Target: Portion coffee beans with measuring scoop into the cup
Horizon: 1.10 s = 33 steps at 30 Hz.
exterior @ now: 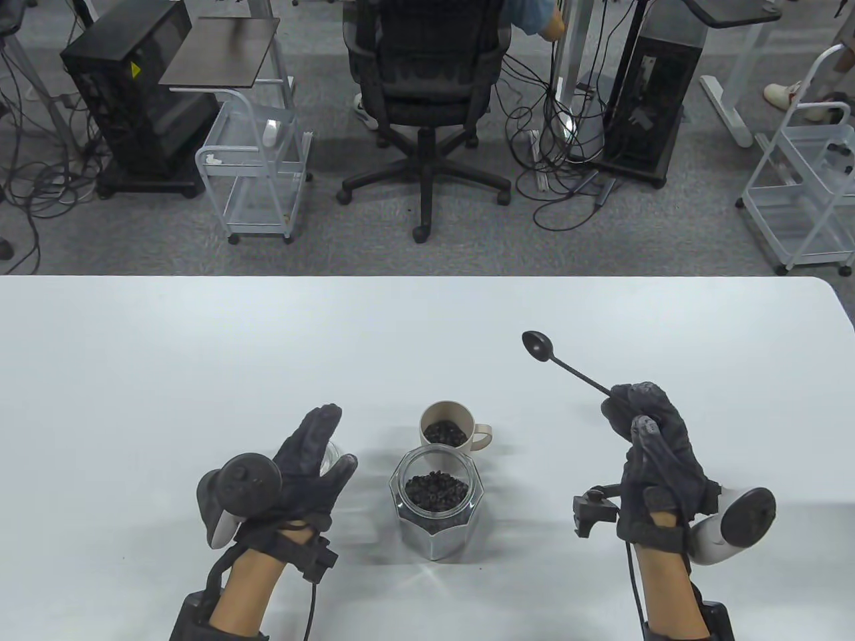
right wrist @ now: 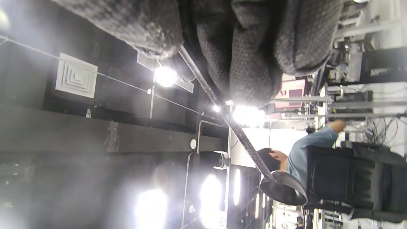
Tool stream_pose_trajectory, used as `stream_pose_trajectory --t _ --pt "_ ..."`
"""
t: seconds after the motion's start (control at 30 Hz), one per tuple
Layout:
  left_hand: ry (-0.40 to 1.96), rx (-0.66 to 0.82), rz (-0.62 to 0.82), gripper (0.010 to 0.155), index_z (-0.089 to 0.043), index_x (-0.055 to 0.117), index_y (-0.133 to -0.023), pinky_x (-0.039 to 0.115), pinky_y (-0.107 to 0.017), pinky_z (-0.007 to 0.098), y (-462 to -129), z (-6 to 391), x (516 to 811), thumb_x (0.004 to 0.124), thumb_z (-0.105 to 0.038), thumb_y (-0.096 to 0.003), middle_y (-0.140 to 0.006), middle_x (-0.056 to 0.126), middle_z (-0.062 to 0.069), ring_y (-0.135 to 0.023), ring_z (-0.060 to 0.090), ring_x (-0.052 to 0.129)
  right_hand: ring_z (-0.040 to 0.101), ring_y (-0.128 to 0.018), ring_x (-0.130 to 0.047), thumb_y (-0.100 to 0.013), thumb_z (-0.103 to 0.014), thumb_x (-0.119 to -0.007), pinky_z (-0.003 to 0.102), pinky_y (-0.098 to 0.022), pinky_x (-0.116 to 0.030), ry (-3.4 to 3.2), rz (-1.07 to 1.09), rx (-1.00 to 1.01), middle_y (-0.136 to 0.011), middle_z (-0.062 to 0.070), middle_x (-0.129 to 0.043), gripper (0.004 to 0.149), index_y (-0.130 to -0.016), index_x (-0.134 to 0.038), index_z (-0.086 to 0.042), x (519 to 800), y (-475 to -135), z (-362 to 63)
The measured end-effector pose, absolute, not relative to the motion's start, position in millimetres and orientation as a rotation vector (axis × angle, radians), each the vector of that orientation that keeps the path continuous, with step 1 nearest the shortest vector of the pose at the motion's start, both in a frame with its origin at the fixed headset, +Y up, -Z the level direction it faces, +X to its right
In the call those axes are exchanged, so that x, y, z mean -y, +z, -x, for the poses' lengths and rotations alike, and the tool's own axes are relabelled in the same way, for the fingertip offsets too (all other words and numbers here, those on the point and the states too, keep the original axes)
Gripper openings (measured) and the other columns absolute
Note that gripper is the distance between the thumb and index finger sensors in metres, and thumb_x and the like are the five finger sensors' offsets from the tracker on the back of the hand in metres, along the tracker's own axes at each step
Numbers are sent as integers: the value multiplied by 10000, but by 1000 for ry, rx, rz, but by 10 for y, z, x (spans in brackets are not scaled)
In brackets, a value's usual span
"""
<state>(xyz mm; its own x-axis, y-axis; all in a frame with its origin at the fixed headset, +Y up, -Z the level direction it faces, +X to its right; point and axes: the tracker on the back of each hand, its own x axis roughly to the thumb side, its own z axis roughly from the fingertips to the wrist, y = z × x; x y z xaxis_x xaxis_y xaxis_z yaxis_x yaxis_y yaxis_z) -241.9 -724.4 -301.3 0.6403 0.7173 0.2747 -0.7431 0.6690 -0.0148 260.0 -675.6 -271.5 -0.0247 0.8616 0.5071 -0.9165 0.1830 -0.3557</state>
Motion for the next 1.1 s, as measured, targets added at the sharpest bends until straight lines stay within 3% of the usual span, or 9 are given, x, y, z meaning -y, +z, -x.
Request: stream_pose_trajectory --t 0.37,0.93,1.1 --pt "761 219 -93 809 -241 441 -1133 481 -692 711 -3069 2526 7352 641 -674 -481 -1181 486 175 -1043 525 609 534 -716 -922 -498 -219 -795 625 -541 -727 1980 -153 718 -883 265 -818 414 -907 -818 -158 6751 -2791 -2592" --pt "748 223 -84 812 -241 431 -1135 475 -692 713 -3072 2493 7358 637 -675 -480 -1183 474 176 -1046 528 597 579 -787 -854 -503 -200 -789 664 -560 -679 2516 -251 337 -937 267 -770 436 -936 -794 -151 7070 -2989 -2273" --pt "751 229 -90 812 -244 430 -1135 475 -693 713 -3073 2490 7346 636 -677 -480 -1184 474 175 -1049 527 594 601 -856 -783 -499 -205 -805 691 -552 -659 2615 -256 135 -1005 242 -687 484 -975 -739 -141 7231 -3054 -2211"
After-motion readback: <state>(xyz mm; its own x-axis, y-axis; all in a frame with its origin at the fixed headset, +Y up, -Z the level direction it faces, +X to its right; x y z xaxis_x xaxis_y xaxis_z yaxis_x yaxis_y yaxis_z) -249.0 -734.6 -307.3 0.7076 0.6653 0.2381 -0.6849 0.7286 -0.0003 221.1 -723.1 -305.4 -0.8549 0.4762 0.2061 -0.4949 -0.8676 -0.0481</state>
